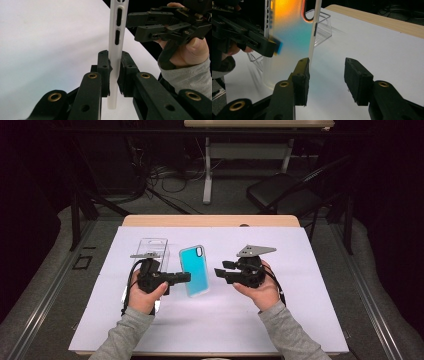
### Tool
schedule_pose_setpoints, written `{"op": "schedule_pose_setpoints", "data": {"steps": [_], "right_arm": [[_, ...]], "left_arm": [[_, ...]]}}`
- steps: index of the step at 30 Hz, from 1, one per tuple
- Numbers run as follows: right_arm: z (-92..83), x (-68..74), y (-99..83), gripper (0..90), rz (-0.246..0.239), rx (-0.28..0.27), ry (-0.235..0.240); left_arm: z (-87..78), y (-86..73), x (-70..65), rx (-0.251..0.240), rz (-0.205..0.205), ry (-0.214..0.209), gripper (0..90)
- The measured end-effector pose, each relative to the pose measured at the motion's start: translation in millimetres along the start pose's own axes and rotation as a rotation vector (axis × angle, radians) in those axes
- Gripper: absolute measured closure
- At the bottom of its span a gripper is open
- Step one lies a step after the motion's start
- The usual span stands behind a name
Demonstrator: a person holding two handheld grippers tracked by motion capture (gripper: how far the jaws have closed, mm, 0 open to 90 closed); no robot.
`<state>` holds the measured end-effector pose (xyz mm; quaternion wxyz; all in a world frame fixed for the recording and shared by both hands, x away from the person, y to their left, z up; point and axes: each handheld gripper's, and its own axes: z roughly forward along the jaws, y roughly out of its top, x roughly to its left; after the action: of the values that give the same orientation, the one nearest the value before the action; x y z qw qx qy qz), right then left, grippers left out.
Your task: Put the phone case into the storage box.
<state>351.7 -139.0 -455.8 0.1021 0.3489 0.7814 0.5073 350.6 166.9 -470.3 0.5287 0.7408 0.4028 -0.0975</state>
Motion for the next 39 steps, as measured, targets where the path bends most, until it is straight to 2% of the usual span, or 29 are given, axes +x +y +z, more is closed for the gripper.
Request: {"op": "schedule_pose_setpoints", "data": {"steps": [5,11,20,24,27,30,39], "right_arm": [[-3.2,0.3,-0.7,54.4,-0.006,-0.011,0.026],[-5.7,2.3,-1.1,53.0,-0.019,-0.022,0.025],[-5.1,2.0,-2.1,50.8,-0.021,-0.017,0.029],[-6.7,1.8,-2.5,53.1,0.005,-0.023,0.081],[-7.9,2.1,-3.0,54.7,0.0,-0.022,0.088],[-8.4,0.9,-3.6,56.0,0.001,-0.028,0.096],[-10.1,-0.5,-4.0,57.4,0.026,-0.033,0.133]], "left_arm": [[-0.1,0.0,-2.4,0.003,0.027,-0.003,81.4],[0.0,-0.5,-4.9,0.004,0.029,-0.012,81.4],[0.6,-1.3,-8.3,0.006,0.057,-0.033,81.4],[1.0,-1.6,-9.2,0.011,0.061,-0.041,81.4],[2.3,-2.5,-10.8,0.014,0.058,-0.043,81.4],[5.6,-3.7,-12.5,0.025,0.072,-0.046,81.5],[11.4,-6.4,-17.0,0.045,0.086,-0.064,81.4]]}}
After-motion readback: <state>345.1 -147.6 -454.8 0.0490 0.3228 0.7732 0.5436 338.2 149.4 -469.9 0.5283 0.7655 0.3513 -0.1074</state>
